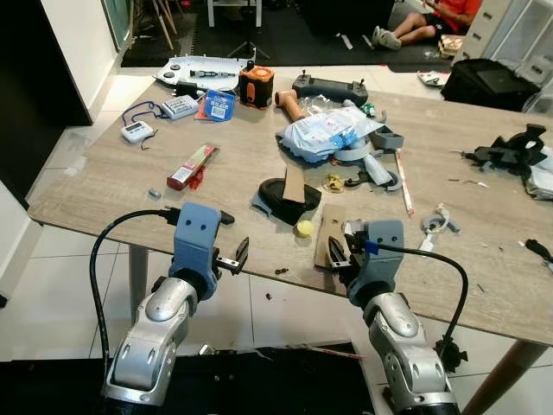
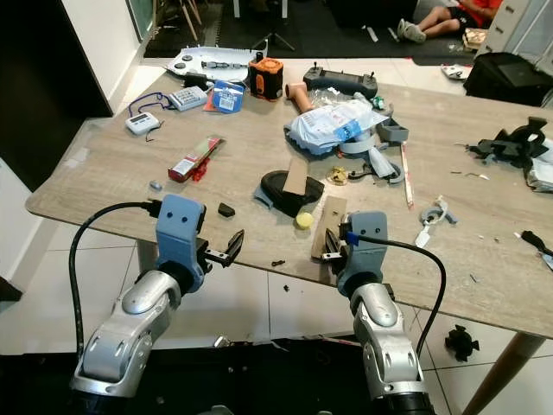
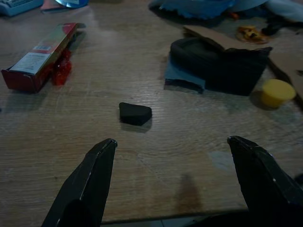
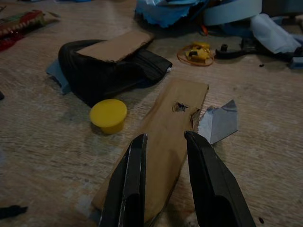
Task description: Picking trash to rubbish bin
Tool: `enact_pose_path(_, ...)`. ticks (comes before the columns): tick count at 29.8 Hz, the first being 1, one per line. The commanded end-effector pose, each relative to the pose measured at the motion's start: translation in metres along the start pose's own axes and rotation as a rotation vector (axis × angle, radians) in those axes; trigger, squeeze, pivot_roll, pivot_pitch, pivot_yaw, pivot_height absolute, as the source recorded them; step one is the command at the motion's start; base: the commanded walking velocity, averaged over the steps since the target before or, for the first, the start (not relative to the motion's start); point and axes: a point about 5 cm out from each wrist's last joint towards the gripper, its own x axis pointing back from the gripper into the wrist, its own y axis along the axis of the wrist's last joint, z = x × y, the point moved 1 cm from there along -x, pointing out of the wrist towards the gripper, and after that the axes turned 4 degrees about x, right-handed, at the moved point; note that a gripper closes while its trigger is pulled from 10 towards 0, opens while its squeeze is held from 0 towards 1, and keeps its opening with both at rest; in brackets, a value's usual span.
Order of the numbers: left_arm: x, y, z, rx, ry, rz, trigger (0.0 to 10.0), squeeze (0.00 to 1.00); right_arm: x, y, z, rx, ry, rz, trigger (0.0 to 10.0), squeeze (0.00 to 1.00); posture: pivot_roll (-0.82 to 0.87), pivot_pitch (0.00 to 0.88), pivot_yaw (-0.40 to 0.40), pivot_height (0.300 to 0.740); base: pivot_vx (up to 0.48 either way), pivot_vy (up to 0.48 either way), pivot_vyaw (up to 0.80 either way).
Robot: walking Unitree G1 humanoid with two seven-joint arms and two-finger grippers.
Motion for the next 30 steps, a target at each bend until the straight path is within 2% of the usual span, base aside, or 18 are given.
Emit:
enact_pose_path(1,0.002,-0.005,-0.001,-0.002,-0.009,0.024,10.0,0.00,0.002,-0.005,0.000,-0.006,-0.004,0.020,10.0,0.00,0.06,0.123,-0.013,0.740,0.000,0.000,0.00)
enact_pose_path(13,-0.003,0.001,0.006,-0.035,0.022,0.023,10.0,0.00,0.001,-0.003,-0.001,-0.004,0.000,0.005,10.0,0.00,0.06,0.112,-0.011,0.740,0.000,0.000,0.00)
enact_pose_path(14,-0.010,0.006,0.008,-0.052,0.003,0.025,10.0,0.05,-0.001,0.003,-0.011,0.006,-0.027,-0.016,10.0,0.00,0.06,0.112,-0.011,0.740,0.000,0.000,0.00)
enact_pose_path(15,-0.010,0.006,0.008,-0.052,0.003,0.025,10.0,0.05,-0.001,0.003,-0.011,0.006,-0.027,-0.016,10.0,0.00,0.06,0.112,-0.011,0.740,0.000,0.000,0.00)
enact_pose_path(16,-0.015,0.009,0.009,-0.054,-0.006,0.022,10.0,0.92,-0.004,0.008,-0.024,0.031,-0.068,-0.027,10.0,0.00,0.06,0.112,-0.011,0.740,0.000,0.000,0.00)
enact_pose_path(17,-0.015,0.009,0.009,-0.054,-0.006,0.022,10.0,0.92,-0.004,0.008,-0.024,0.031,-0.068,-0.027,10.0,0.00,0.06,0.112,-0.011,0.740,0.000,0.000,0.00)
enact_pose_path(18,-0.017,0.011,0.009,-0.053,-0.011,0.020,10.0,0.92,-0.005,0.012,-0.034,0.049,-0.097,-0.034,10.0,0.00,0.06,0.112,-0.011,0.740,0.000,0.000,0.00)
enact_pose_path(19,-0.020,0.013,0.008,-0.045,-0.022,0.012,10.0,1.00,-0.006,0.015,-0.048,0.052,-0.147,-0.028,10.0,0.00,0.06,0.112,-0.011,0.740,0.000,0.000,0.00)
enact_pose_path(21,-0.030,0.018,0.003,-0.030,-0.051,-0.004,10.0,1.00,-0.010,0.021,-0.075,0.082,-0.216,0.001,10.0,0.00,0.06,0.118,0.005,0.740,0.000,0.000,0.00)
enact_pose_path(22,-0.035,0.020,0.001,-0.031,-0.067,-0.008,10.0,1.00,-0.012,0.022,-0.083,0.096,-0.226,0.017,10.0,0.00,0.06,0.118,0.005,0.740,0.000,0.000,0.00)
enact_pose_path(24,-0.042,0.022,-0.006,-0.026,-0.122,0.000,10.0,1.00,-0.014,0.023,-0.088,0.120,-0.205,0.048,10.0,0.00,0.06,0.130,0.015,0.740,0.000,0.000,0.00)
enact_pose_path(30,-0.056,0.021,-0.025,-0.041,-0.296,0.035,10.0,1.00,-0.020,0.019,-0.084,0.124,-0.159,0.088,10.0,0.00,0.06,0.158,0.029,0.740,0.000,0.000,0.00)
